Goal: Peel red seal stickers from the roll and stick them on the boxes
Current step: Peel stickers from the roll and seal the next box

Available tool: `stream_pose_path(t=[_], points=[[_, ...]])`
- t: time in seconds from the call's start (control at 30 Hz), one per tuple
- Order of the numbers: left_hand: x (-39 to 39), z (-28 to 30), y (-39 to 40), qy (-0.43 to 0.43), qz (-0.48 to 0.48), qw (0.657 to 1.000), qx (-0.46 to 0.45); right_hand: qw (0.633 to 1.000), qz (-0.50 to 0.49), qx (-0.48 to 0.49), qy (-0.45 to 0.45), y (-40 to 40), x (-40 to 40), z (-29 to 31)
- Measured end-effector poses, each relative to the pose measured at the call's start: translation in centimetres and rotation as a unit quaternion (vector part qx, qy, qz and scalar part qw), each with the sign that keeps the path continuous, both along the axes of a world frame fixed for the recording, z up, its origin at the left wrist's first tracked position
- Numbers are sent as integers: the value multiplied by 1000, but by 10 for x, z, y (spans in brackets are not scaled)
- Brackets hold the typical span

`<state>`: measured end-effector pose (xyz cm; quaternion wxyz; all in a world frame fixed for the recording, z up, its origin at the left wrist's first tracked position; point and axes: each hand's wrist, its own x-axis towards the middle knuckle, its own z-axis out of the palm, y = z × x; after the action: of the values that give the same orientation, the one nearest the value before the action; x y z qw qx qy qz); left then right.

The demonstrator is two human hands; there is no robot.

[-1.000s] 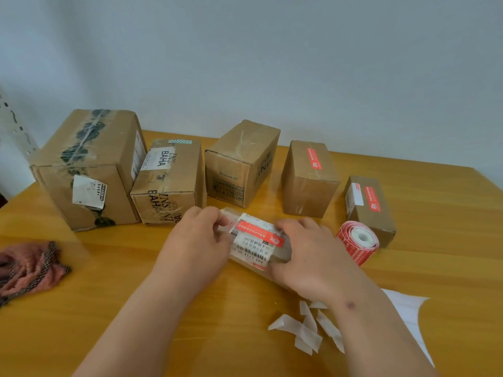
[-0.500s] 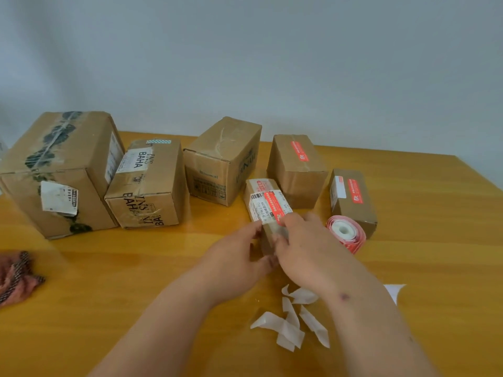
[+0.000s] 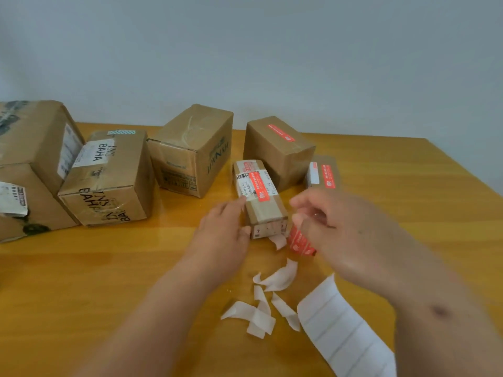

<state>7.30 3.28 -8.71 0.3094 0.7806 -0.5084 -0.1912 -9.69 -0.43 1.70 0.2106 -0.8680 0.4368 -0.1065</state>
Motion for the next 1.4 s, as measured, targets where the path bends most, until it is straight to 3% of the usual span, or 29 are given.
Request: stream_pose_path(t=[0.17, 0.3, 0.37, 0.5, 0.57, 0.7, 0.83, 0.93, 1.03, 1.13, 1.27, 1.4], points=[[-29, 18, 24, 20, 5, 998, -54, 996, -55, 11, 68, 4, -38, 3], [-54, 23, 35, 53, -65, 996, -17, 970, -60, 60, 227, -2, -47, -35], [-64, 21, 39, 52, -97, 994, 20, 966, -68, 77, 236, -5, -48, -62], [-77, 16, 44, -54, -128, 987, 75, 986, -69, 53, 139, -5, -50, -90], [-81, 13, 47, -66, -116, 990, 45, 993, -63, 34, 91, -4, -52, -90], [-78, 15, 55, 68, -88, 993, -43, 998, -47, 2, -48, 4, -53, -74], [-71, 31, 63, 256, -141, 950, -107, 985, -6, 45, -164, 15, -47, -52], [-65, 34, 65, 256, -111, 954, -111, 969, 21, 105, -225, 25, -43, -43], [-63, 33, 68, 247, -73, 961, -104, 947, 17, 174, -268, 30, -42, -35], [-60, 34, 69, 242, -105, 957, -119, 925, 39, 249, -284, 35, -41, -30], [-55, 37, 69, 201, -147, 958, -145, 939, 40, 214, -267, 34, -37, -32], [-48, 39, 69, 202, -96, 965, -134, 939, 2, 184, -290, 28, -34, -36]])
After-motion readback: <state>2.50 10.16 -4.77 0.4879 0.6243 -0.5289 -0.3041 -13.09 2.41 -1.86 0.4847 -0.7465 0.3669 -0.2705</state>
